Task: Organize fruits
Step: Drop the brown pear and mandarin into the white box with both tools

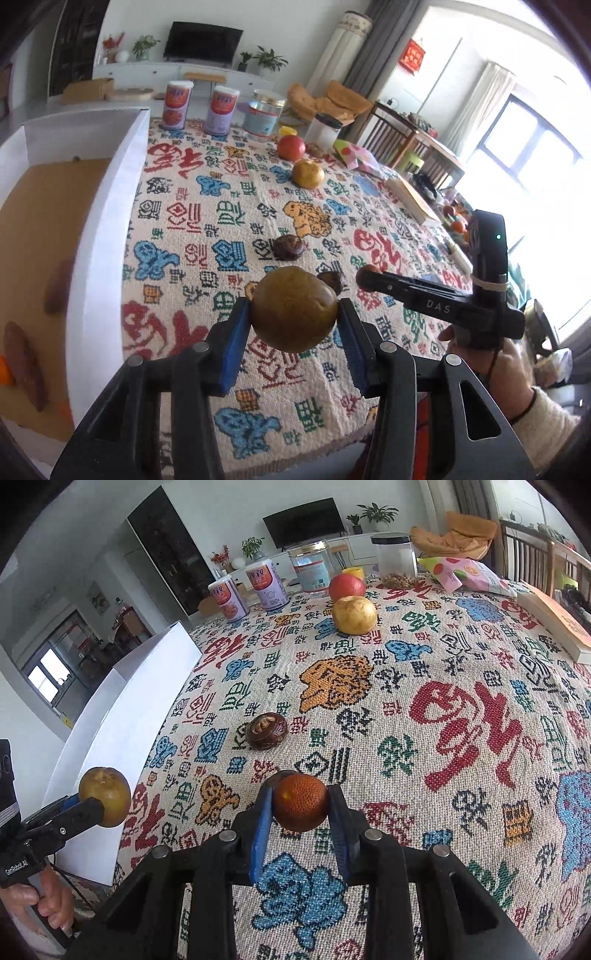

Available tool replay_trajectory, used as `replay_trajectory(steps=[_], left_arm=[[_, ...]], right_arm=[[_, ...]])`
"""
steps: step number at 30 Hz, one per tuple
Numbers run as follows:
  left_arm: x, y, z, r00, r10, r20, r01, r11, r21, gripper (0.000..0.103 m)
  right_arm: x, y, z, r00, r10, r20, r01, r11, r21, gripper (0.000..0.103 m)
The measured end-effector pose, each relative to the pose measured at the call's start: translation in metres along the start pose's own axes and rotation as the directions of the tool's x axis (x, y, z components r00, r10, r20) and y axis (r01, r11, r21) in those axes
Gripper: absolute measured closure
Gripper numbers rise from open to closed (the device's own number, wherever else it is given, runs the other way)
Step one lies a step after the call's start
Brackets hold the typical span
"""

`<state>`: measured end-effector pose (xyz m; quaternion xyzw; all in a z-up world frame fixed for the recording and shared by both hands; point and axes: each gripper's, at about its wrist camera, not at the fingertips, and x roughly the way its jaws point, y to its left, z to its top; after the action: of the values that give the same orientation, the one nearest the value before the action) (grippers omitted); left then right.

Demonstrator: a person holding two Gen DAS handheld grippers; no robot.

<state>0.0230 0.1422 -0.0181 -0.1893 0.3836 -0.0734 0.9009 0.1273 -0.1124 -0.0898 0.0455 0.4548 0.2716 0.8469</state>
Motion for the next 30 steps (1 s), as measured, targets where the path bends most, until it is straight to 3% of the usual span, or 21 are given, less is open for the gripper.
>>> replay_trajectory(steps=[3, 6, 7, 10, 11, 13, 14, 16, 19, 20, 22, 23, 24, 25, 27, 30], left_arm=[[-0.056, 0.028, 0.007, 0.998, 0.043, 0.042, -0.039, 0.996, -0.077, 0.054], [-0.095, 0.069, 0.015, 0.978, 0.198, 0.062, -0.187, 0.97, -0.155, 0.054], [-0.102, 0.085, 0.015, 0.961, 0.271, 0.057, -0.258, 0.951, -0.171, 0.054], [-0.104, 0.136, 0.008, 0.882, 0.471, -0.004, -0.46, 0.861, -0.217, 0.054], [-0.102, 0.152, 0.005, 0.856, 0.516, -0.032, -0.509, 0.83, -0.228, 0.054], [-0.092, 0.18, -0.008, 0.811, 0.578, -0.092, -0.581, 0.778, -0.238, 0.054], [-0.089, 0.191, -0.014, 0.8, 0.588, -0.118, -0.597, 0.763, -0.247, 0.054], [-0.082, 0.203, -0.022, 0.795, 0.588, -0.147, -0.605, 0.754, -0.256, 0.054], [-0.072, 0.206, -0.023, 0.771, 0.612, -0.173, -0.636, 0.734, -0.238, 0.052], [-0.073, 0.201, -0.021, 0.769, 0.621, -0.153, -0.639, 0.733, -0.233, 0.05], [-0.076, 0.188, -0.014, 0.773, 0.627, -0.097, -0.632, 0.746, -0.212, 0.026], [-0.077, 0.179, -0.01, 0.769, 0.636, -0.064, -0.634, 0.746, -0.202, 0.019], [-0.079, 0.169, -0.006, 0.768, 0.639, -0.031, -0.632, 0.75, -0.195, 0.013], [-0.08, 0.158, -0.001, 0.778, 0.629, 0.0, -0.618, 0.764, -0.186, 0.012], [-0.077, 0.136, 0.007, 0.815, 0.577, 0.042, -0.564, 0.809, -0.167, 0.012], [-0.064, 0.091, 0.016, 0.889, 0.449, 0.088, -0.44, 0.891, -0.109, 0.012]], right_arm=[[-0.001, 0.053, 0.005, 0.99, 0.137, -0.032, -0.139, 0.988, -0.063, 0.073], [0.002, 0.119, 0.011, 0.946, 0.31, -0.092, -0.32, 0.941, -0.112, 0.073], [0.004, 0.143, 0.01, 0.926, 0.358, -0.119, -0.372, 0.919, -0.132, 0.073], [0.014, 0.211, 0.009, 0.872, 0.446, -0.202, -0.482, 0.853, -0.199, 0.073], [0.019, 0.23, 0.007, 0.863, 0.45, -0.23, -0.497, 0.839, -0.221, 0.073], [0.034, 0.262, 0.0, 0.865, 0.412, -0.284, -0.486, 0.829, -0.276, 0.073], [0.042, 0.272, -0.004, 0.868, 0.393, -0.303, -0.477, 0.828, -0.295, 0.073], [0.057, 0.283, -0.011, 0.869, 0.361, -0.34, -0.467, 0.826, -0.316, 0.073], [0.075, 0.291, -0.013, 0.892, 0.302, -0.337, -0.416, 0.841, -0.346, 0.067], [0.076, 0.29, -0.011, 0.893, 0.307, -0.33, -0.416, 0.844, -0.339, 0.058], [0.069, 0.282, -0.001, 0.889, 0.355, -0.289, -0.436, 0.85, -0.295, 0.045], [0.062, 0.276, 0.004, 0.886, 0.383, -0.262, -0.45, 0.848, -0.28, 0.039], [0.053, 0.271, 0.011, 0.888, 0.4, -0.227, -0.452, 0.849, -0.275, 0.037], [0.042, 0.264, 0.017, 0.897, 0.401, -0.184, -0.439, 0.855, -0.276, 0.037], [0.02, 0.243, 0.029, 0.915, 0.393, -0.095, -0.403, 0.87, -0.282, 0.035], [-0.015, 0.192, 0.038, 0.946, 0.319, 0.062, -0.292, 0.919, -0.265, 0.025]])
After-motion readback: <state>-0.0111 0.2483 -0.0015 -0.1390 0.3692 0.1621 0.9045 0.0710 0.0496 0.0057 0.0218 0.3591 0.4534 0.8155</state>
